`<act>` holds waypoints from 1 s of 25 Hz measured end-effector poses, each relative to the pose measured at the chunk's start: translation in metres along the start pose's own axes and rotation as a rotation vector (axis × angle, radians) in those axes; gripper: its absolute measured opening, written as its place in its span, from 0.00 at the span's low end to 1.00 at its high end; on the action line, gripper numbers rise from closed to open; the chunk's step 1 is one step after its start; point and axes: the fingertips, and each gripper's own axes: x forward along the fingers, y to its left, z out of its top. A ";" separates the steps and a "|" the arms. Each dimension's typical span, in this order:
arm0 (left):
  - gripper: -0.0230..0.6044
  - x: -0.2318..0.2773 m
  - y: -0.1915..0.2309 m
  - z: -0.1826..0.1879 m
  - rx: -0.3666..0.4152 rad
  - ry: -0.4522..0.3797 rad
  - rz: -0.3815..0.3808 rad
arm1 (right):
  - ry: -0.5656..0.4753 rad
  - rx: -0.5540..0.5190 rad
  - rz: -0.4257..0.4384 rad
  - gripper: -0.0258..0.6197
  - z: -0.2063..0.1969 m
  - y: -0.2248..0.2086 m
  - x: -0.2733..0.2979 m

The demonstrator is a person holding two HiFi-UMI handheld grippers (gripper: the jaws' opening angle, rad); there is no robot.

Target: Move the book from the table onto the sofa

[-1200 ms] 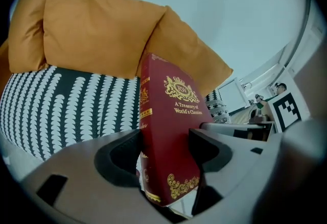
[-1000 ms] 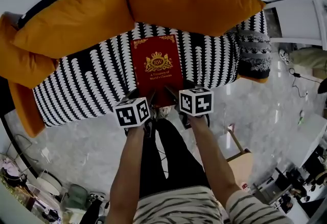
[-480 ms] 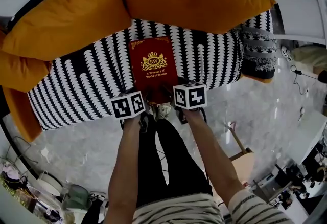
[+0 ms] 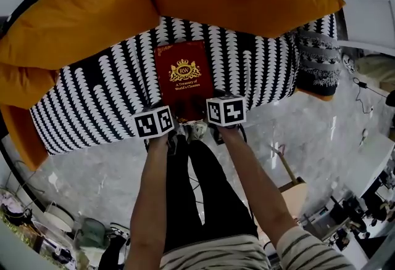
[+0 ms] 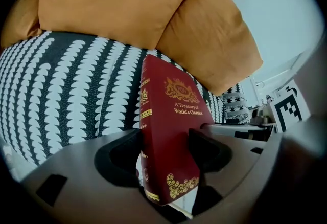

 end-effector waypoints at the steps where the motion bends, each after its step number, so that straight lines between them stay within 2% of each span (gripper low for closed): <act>1: 0.51 0.003 0.001 -0.002 0.004 0.007 0.004 | 0.007 -0.004 -0.002 0.52 -0.001 -0.002 0.003; 7: 0.51 0.009 0.012 -0.004 0.024 0.037 0.010 | 0.046 -0.027 -0.030 0.52 -0.004 0.000 0.013; 13: 0.51 0.014 0.021 -0.012 0.080 0.059 0.018 | 0.065 -0.022 -0.043 0.52 -0.014 0.002 0.025; 18: 0.51 0.030 0.032 -0.016 0.076 0.068 0.019 | 0.082 -0.031 -0.061 0.52 -0.022 -0.006 0.041; 25: 0.51 0.012 0.019 -0.015 0.091 0.051 0.031 | 0.063 -0.092 -0.140 0.53 -0.017 -0.008 0.019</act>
